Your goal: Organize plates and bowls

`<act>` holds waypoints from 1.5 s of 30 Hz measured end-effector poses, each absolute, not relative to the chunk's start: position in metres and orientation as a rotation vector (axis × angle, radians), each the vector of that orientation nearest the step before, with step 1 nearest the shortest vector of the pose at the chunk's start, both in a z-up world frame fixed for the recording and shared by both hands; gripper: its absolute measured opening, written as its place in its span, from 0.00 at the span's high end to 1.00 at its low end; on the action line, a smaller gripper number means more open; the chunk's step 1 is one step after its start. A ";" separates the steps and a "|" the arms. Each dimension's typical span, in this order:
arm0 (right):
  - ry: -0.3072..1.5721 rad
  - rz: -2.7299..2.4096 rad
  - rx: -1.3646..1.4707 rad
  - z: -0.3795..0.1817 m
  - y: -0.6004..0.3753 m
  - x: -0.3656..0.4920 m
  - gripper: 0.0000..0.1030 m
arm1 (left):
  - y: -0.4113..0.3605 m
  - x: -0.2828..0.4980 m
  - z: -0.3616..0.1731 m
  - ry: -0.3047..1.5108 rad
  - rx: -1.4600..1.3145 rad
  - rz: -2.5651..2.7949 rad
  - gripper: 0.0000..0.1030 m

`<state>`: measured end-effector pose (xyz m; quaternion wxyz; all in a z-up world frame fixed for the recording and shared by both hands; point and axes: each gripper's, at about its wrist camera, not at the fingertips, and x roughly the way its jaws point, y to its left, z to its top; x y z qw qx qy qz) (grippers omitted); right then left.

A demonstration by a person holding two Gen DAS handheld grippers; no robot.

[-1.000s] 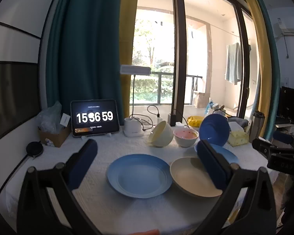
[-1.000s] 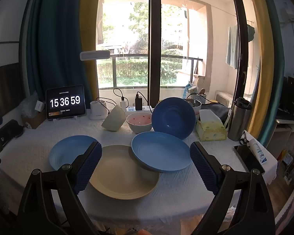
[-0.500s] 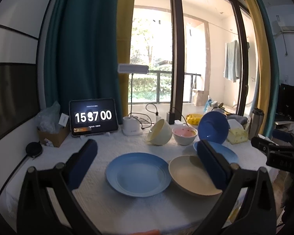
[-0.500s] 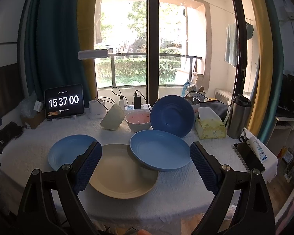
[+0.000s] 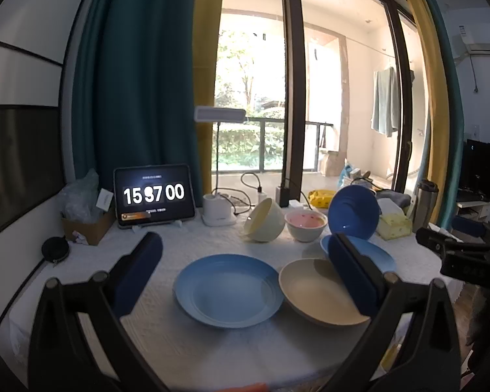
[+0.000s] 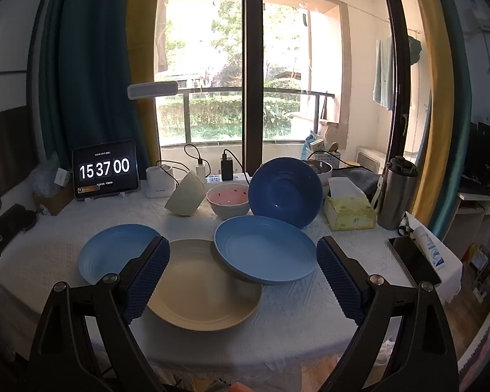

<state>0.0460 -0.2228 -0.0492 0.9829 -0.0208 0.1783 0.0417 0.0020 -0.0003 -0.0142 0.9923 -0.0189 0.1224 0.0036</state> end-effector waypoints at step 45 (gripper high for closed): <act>0.367 0.089 -0.032 -0.045 -0.221 0.050 0.09 | 0.000 0.012 -0.008 0.272 -0.064 -0.031 0.01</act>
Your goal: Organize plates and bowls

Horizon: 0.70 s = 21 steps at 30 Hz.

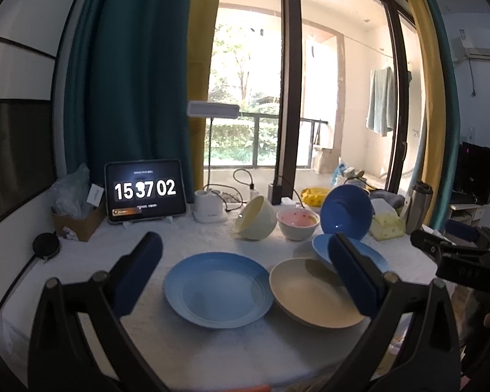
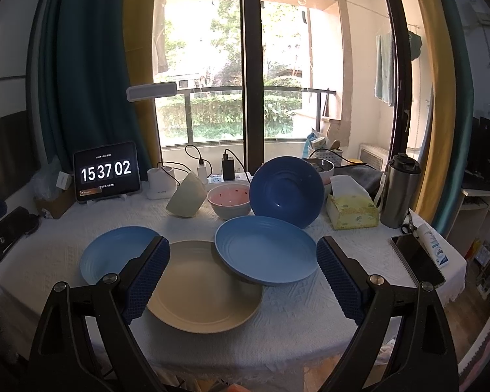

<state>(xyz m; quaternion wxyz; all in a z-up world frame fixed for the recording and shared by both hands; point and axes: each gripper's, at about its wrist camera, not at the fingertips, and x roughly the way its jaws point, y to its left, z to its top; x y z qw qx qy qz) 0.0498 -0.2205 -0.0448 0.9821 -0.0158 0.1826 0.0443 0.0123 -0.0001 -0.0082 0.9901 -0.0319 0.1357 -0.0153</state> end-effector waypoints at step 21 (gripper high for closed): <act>0.429 0.057 0.032 -0.059 -0.261 0.099 0.09 | -0.058 0.089 -0.011 0.358 -0.003 -0.112 0.01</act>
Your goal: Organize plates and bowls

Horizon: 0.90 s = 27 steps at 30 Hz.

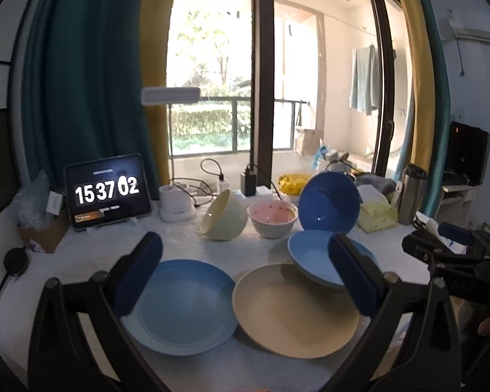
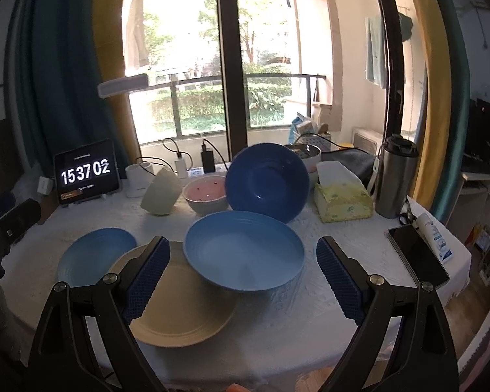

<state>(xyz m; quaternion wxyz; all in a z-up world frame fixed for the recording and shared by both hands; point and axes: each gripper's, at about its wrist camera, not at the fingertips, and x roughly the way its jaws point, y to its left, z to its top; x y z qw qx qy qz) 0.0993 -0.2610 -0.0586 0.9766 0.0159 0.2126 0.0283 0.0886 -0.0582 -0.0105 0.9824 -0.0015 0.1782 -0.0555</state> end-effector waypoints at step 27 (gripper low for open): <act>0.634 0.036 0.193 -0.139 -0.360 0.221 0.09 | -0.149 0.234 -0.071 0.685 0.052 -0.196 0.01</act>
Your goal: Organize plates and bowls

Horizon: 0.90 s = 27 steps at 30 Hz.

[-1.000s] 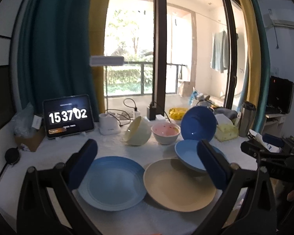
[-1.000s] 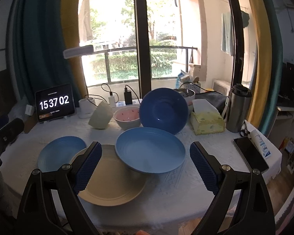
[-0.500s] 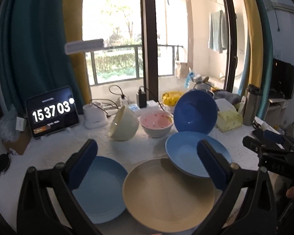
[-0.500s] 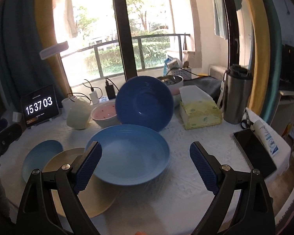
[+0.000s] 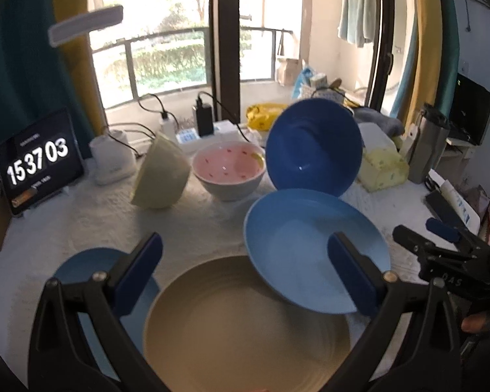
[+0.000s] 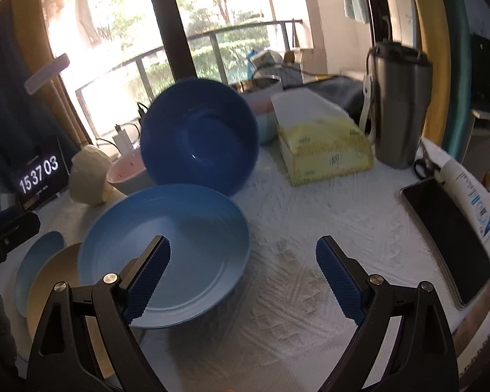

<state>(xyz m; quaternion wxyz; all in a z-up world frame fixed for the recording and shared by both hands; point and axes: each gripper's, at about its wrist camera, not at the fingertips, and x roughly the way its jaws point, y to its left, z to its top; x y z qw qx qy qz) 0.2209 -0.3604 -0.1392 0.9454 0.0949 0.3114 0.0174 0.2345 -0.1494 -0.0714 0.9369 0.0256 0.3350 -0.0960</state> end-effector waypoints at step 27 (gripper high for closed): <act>0.818 0.124 0.222 -0.181 -0.359 0.275 0.31 | -0.184 0.289 -0.132 0.912 0.123 -0.144 0.46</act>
